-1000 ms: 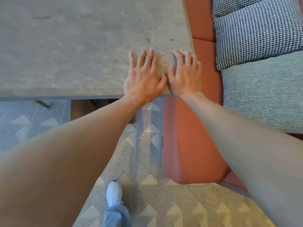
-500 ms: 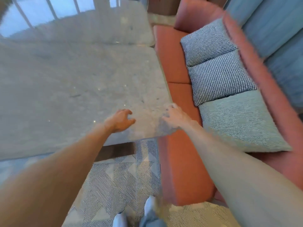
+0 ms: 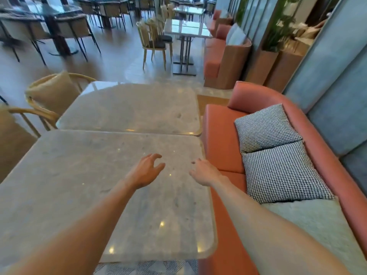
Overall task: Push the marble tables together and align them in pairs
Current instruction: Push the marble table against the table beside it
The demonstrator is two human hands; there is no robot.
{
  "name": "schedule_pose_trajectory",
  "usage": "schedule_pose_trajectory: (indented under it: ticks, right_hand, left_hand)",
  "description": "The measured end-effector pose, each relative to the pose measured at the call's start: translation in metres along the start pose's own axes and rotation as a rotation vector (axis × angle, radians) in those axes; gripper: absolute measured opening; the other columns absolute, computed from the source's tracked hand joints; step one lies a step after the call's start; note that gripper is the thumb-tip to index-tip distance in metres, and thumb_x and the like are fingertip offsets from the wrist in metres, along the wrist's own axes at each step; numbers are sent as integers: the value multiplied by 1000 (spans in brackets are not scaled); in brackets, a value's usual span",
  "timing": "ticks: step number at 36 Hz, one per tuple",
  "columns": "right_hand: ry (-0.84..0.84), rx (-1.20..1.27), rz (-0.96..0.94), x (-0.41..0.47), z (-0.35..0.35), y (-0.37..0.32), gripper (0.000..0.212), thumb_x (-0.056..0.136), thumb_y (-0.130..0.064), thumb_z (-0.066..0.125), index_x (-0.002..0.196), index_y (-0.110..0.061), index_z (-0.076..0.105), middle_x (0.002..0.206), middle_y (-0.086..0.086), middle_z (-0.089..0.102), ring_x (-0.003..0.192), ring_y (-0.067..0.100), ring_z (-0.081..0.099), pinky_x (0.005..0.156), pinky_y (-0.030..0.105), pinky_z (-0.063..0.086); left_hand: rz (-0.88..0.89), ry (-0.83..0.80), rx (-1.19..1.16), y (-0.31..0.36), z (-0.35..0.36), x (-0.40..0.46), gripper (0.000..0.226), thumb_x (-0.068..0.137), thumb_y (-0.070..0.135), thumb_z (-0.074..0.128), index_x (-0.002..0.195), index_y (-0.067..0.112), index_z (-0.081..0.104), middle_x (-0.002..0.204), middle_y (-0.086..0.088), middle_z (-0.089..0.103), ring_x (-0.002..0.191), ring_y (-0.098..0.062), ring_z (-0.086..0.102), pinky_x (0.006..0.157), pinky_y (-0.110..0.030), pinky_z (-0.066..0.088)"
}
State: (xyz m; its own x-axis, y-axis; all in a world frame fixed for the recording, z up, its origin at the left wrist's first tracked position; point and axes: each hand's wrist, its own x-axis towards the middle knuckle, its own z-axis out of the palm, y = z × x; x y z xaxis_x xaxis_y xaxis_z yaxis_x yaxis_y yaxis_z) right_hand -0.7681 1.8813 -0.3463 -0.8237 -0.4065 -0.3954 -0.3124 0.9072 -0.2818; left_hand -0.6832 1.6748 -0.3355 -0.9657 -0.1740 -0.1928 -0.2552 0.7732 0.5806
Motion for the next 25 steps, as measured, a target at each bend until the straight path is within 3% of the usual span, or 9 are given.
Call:
schedule_pose_trajectory:
  ticks: [13,18,25]
  right_hand:
    - [-75,-113,-79,36,-2,-39,52,98,-37,46,141,-9,48,148,13,42,139,30,40,114,43,36]
    - [-51,-79,-140,44,29,-110,54,95,-37,47,143,-12,47,149,11,45,139,29,42,112,41,38]
    - [-35,-20,-253,30,101,-245,55,97,-36,49,145,-11,43,150,11,44,140,26,41,114,36,36]
  left_hand:
    - [-104,-40,62,-54,-24,-11,51,101,38,48,143,9,46,149,-12,48,138,-28,43,114,-37,33]
    - [-140,36,69,-109,-56,-44,50,100,39,49,142,10,49,146,-12,51,136,-27,45,112,-35,33]
    - [-192,173,30,-244,-108,-106,47,99,38,50,139,12,51,142,-11,54,133,-27,48,111,-38,36]
